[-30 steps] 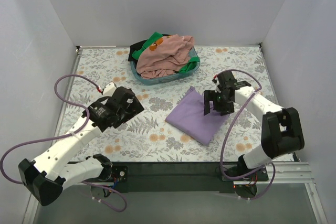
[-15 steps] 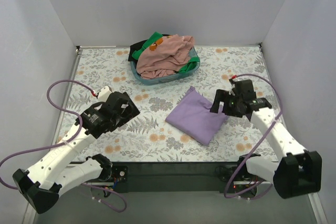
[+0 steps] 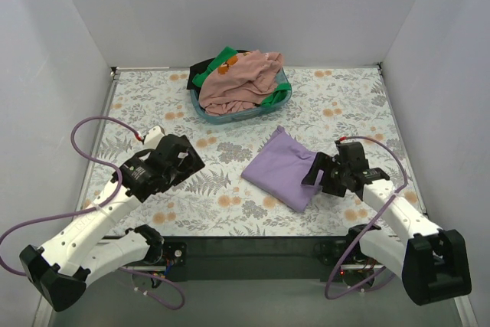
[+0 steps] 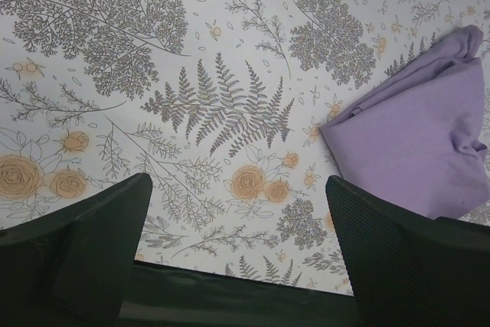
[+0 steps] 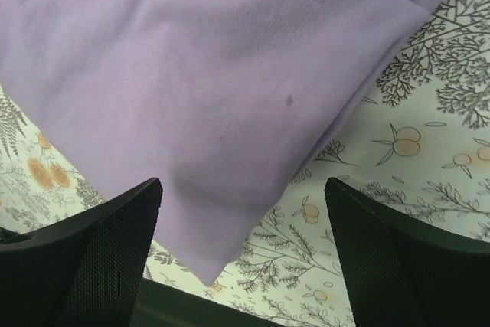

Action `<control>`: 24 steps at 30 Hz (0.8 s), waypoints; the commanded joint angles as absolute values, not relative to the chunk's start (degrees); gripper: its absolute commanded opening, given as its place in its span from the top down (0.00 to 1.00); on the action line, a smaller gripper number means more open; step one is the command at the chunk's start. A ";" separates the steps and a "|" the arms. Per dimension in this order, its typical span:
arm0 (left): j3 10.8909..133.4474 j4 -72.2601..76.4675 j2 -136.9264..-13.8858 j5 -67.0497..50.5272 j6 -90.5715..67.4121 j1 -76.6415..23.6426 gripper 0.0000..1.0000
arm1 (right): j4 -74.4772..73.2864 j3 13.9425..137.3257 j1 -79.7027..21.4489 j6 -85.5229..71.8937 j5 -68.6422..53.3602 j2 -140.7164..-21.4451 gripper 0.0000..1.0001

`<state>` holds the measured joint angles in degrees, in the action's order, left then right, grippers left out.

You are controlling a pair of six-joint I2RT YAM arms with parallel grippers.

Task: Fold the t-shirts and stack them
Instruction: Fold the tshirt, then neatly place the folded tshirt to the corner

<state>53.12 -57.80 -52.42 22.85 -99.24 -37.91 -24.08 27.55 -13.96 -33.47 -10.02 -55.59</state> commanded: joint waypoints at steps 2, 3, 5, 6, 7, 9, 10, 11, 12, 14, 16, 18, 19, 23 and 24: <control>53.35 -57.74 -51.50 23.73 -98.70 -37.53 0.02 | -16.01 26.46 -14.41 -34.10 -13.18 -61.42 0.17; 53.61 -58.18 -51.50 23.90 -98.79 -37.53 0.02 | -15.74 26.54 -14.41 -34.01 -13.01 -62.13 0.20; 54.22 -58.71 -51.42 24.60 -98.88 -37.53 0.02 | -15.82 26.72 -14.50 -34.19 -10.56 -63.62 0.28; 54.40 -58.88 -51.42 24.78 -98.88 -37.53 0.02 | -15.82 26.63 -14.50 -34.28 -9.59 -64.07 0.32; 54.49 -59.23 -51.33 24.96 -98.96 -37.53 0.02 | -15.82 26.72 -14.50 -34.28 -8.01 -64.68 0.43; 54.84 -59.50 -50.98 25.57 -99.05 -37.53 0.02 | -15.91 26.72 -14.50 -34.19 -5.81 -67.05 0.53; 55.02 -59.76 -50.89 25.75 -99.23 -37.53 0.02 | -16.00 27.15 -14.41 -34.10 -3.02 -68.10 0.60; 55.19 -59.85 -50.80 25.93 -99.14 -37.53 0.02 | -16.08 27.51 -14.33 -33.49 -2.12 -70.29 0.63; 55.46 -59.94 -50.71 26.28 -99.31 -37.53 0.02 | -16.08 28.21 -14.33 -33.23 -1.33 -71.53 0.65; 55.72 -60.38 -50.45 26.72 -99.40 -37.53 0.02 | -16.17 30.84 -14.15 -32.09 1.65 -74.68 0.73; 56.25 -60.99 -50.36 27.59 -99.67 -37.53 0.02 | -17.30 33.47 -13.54 -28.31 5.60 -76.72 0.79; 56.51 -61.35 -50.45 28.21 -99.67 -37.53 0.02 | -19.06 39.09 -12.49 -23.85 8.25 -80.06 0.81; 56.95 -61.78 -50.62 29.00 -99.84 -37.53 0.02 | -20.46 41.37 -12.05 -22.51 10.52 -81.37 0.82; 57.74 -62.23 -51.76 29.97 -100.02 -37.53 0.02 | -22.23 51.92 -8.27 -15.74 13.79 -90.49 0.83; 58.01 -62.23 -52.12 30.14 -100.11 -37.53 0.02 | -23.02 57.69 -6.61 -14.69 14.67 -92.35 0.83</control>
